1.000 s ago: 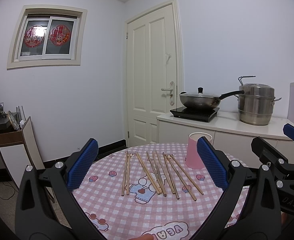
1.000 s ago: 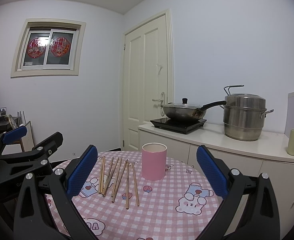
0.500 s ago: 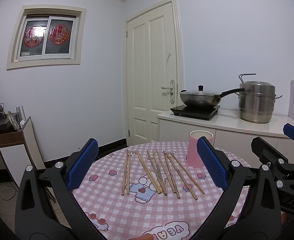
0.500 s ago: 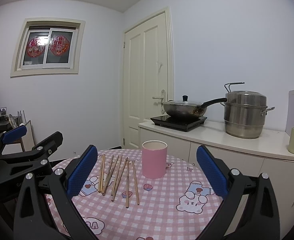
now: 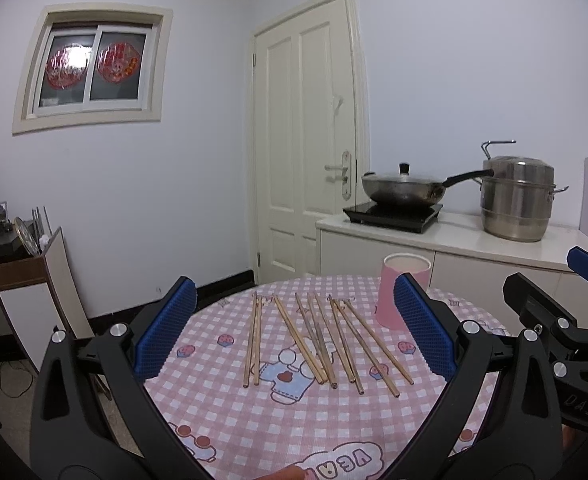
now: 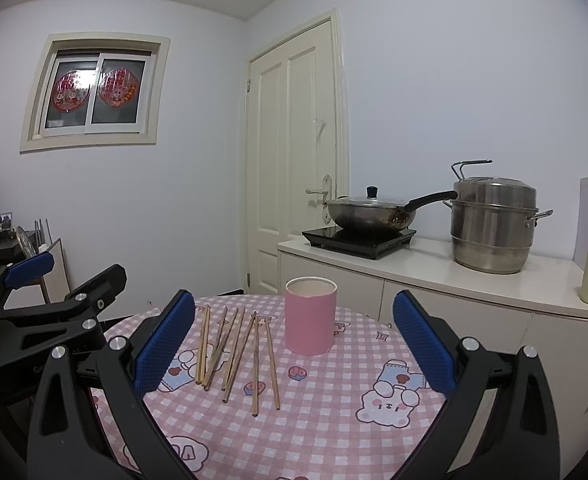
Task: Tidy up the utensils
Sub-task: 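Lower the left tool over the chopsticks and close on one chopstick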
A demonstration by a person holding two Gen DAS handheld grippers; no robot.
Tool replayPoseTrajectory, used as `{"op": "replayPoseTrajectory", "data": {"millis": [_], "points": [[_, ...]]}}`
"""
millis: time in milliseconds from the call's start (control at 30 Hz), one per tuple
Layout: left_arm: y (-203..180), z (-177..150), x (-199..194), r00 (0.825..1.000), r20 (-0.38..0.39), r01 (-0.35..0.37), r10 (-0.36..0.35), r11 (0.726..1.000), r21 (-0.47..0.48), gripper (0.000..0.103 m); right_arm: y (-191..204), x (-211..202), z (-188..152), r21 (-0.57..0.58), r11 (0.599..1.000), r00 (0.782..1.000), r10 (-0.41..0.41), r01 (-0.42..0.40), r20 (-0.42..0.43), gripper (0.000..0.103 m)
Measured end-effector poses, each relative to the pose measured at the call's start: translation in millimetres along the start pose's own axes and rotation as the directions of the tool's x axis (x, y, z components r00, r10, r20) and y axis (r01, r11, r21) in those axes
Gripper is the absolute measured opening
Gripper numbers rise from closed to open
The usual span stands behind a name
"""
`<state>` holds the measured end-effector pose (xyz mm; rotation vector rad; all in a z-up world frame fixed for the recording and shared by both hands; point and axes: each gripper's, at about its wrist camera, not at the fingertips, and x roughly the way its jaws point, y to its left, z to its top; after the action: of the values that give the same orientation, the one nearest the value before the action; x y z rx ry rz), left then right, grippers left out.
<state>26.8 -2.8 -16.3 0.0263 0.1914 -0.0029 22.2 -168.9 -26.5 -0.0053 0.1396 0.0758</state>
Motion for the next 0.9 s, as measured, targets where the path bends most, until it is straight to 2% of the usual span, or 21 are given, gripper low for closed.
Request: {"op": "replayPoseTrajectory", "data": {"millis": [167,300,467,700,800,900], "points": [[3,-7,18,0.997,-0.073,0.008,-0.008,1.000,0.002,0.097,2,16,-6,-0.004,1.000,0.999,0.015,-0.016,-0.038,0.096],[7,-19,45,0.979,-0.201,0.021,-0.021,1.000,-0.001,0.097,6,32,-13,-0.017,1.000,0.997,0.021,-0.022,-0.076,0.096],[13,-35,70,0.963,-0.269,0.027,-0.020,0.999,0.024,0.097,10,50,-23,-0.034,0.999,0.992,0.038,-0.043,-0.121,0.096],[49,-53,111,0.915,-0.402,-0.033,0.029,0.999,-0.003,0.097,-2,79,-38,0.008,0.999,0.973,0.054,-0.054,-0.224,0.096],[66,-61,130,0.885,-0.462,-0.068,0.054,0.998,-0.013,0.097,-8,93,-44,0.033,0.998,0.961,0.053,-0.046,-0.272,0.096],[75,-64,148,0.863,-0.501,-0.082,0.062,0.997,-0.017,0.097,-12,109,-51,0.045,0.998,0.944,0.066,-0.054,-0.324,0.096]]}}
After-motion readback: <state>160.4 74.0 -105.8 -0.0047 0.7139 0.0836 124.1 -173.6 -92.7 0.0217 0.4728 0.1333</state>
